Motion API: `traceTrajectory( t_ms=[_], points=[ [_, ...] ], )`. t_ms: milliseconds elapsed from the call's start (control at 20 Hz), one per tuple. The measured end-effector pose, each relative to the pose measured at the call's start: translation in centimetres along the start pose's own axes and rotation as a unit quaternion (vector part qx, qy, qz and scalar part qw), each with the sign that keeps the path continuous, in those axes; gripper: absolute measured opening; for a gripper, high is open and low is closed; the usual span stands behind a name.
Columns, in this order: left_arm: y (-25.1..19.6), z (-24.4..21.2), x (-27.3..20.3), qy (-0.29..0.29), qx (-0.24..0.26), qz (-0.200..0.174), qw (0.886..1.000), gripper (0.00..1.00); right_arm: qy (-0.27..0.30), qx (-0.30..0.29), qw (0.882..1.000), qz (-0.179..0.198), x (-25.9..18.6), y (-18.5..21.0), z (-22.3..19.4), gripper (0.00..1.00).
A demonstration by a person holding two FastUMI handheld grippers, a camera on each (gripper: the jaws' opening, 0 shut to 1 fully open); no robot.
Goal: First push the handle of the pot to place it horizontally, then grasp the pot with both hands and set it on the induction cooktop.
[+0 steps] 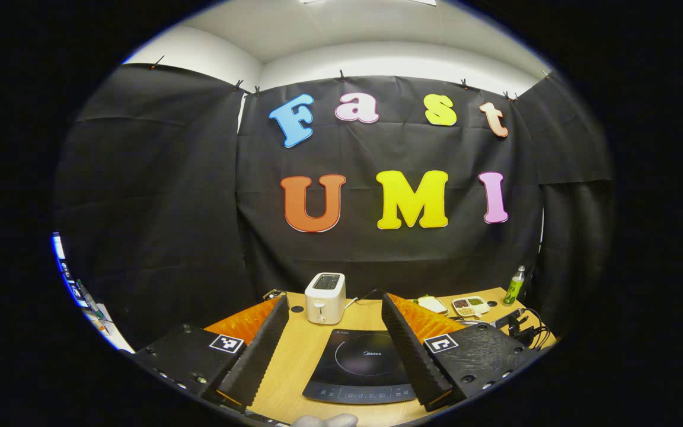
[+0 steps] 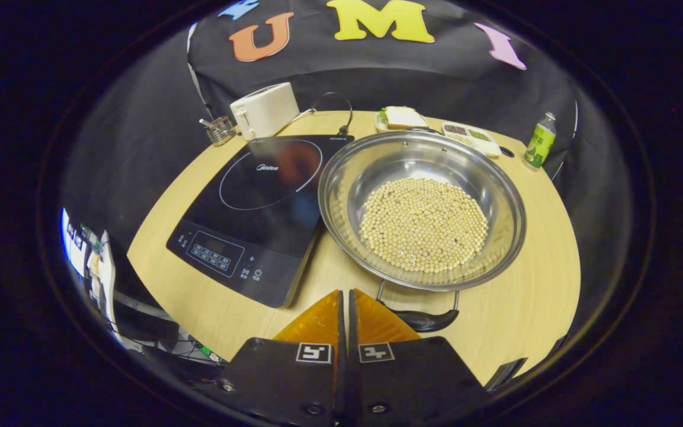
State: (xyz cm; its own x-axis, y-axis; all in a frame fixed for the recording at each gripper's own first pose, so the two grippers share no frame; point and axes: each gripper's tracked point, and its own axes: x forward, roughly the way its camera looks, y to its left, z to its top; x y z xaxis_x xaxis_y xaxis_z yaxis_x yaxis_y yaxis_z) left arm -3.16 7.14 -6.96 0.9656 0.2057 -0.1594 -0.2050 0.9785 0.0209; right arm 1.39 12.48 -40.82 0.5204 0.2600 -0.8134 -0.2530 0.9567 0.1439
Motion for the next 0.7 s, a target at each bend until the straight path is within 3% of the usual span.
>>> traceTrajectory(
  t_ms=[700],
  points=[
    [0.2, -0.3, 1.4, 0.001, 0.007, 0.0, 1.0, 0.95, 0.015, 0.02, 1.0, -0.01, -0.1, -2.7, -1.9, 0.04]
  ],
)
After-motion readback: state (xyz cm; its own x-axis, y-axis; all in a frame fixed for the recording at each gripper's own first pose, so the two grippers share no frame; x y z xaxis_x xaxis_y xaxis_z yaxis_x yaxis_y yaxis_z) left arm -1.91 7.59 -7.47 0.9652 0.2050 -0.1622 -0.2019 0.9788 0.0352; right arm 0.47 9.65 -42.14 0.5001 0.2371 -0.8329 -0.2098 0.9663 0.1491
